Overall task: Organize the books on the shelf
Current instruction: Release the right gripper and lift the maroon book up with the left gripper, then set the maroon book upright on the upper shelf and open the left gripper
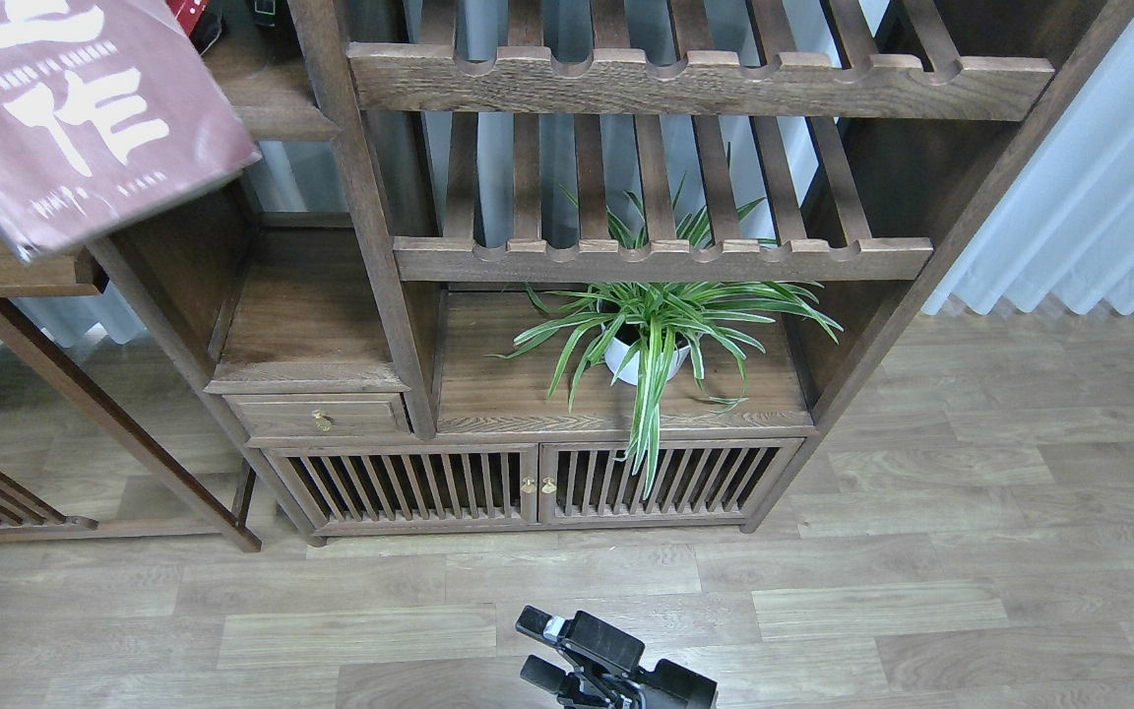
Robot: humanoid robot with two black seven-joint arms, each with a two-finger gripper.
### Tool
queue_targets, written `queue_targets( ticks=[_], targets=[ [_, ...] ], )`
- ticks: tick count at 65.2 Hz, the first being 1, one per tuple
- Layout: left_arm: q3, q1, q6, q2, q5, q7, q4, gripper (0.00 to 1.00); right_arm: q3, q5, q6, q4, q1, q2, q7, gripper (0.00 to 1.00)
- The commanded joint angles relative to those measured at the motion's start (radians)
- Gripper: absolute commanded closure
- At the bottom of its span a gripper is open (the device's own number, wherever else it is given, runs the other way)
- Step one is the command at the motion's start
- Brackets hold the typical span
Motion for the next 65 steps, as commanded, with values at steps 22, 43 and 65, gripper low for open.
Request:
queue_targets(
  ticks=[22,43,65],
  targets=[
    [0.293,-0.508,0.0,0.005,0.314,0.002,0.204,0.98,0.016,0.0,0.0,0.0,0.008,0.024,0.003,0.01],
    [0.507,-0.758,0.0,-0.102,0.34,0.002,0.353,0.98,0.016,0.002,0.0,0.0,0.015,0.029,0.004,0.01],
    [0.544,-0.859,0.0,-0.277,0.478,0.002,0.509,0.98,0.018,0.002,0.0,-0.001,0.036,0.047,0.006,0.01]
  ],
)
